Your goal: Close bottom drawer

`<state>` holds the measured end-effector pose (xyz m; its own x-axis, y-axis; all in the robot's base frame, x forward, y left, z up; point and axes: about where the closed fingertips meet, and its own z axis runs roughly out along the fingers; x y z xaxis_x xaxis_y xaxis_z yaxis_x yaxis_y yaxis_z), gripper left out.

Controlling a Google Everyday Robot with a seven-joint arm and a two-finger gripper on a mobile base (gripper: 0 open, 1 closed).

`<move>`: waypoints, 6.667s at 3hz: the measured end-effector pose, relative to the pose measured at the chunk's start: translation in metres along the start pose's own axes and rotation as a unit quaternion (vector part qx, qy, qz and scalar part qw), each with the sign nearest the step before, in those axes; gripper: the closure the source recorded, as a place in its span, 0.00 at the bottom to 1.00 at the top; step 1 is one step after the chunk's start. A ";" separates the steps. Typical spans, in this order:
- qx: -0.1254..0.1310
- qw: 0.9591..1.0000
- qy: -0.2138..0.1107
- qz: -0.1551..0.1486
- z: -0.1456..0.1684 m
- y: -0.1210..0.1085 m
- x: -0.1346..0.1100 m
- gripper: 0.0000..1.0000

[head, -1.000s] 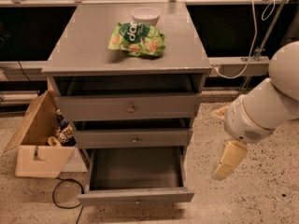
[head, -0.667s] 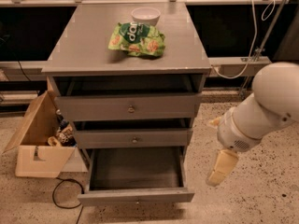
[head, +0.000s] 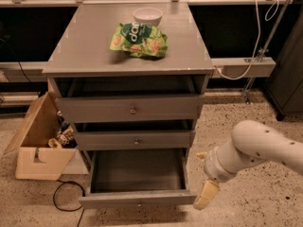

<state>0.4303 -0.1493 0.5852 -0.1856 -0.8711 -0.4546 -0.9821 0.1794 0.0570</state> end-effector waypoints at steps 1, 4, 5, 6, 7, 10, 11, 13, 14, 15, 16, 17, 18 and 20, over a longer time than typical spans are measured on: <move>-0.029 0.999 -0.040 0.014 0.071 -0.008 0.021 0.00; -0.085 0.993 -0.076 0.012 0.162 -0.006 0.053 0.00; -0.102 0.987 -0.120 -0.020 0.211 -0.025 0.072 0.00; -0.123 0.980 -0.154 -0.033 0.266 -0.033 0.092 0.18; -0.138 0.975 -0.174 -0.023 0.310 -0.036 0.113 0.42; -0.067 0.986 -0.154 0.004 0.390 -0.067 0.149 1.00; -0.005 0.987 -0.160 0.014 0.394 -0.094 0.154 1.00; 0.032 0.983 -0.182 0.016 0.396 -0.118 0.153 1.00; 0.055 0.979 -0.195 -0.010 0.398 -0.129 0.147 1.00; 0.088 0.966 -0.238 -0.040 0.403 -0.148 0.134 1.00; 0.092 0.965 -0.242 -0.042 0.402 -0.149 0.133 1.00; 0.116 0.958 -0.259 -0.047 0.400 -0.170 0.127 1.00; 0.125 0.954 -0.269 -0.049 0.401 -0.177 0.122 1.00; 0.158 0.944 -0.286 -0.047 0.396 -0.203 0.114 1.00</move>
Offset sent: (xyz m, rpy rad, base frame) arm 0.0065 0.0134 -0.0772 0.0954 0.0521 -0.0036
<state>0.6206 -0.1043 0.1695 0.0373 -0.5172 -0.8550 -0.9184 0.3195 -0.2333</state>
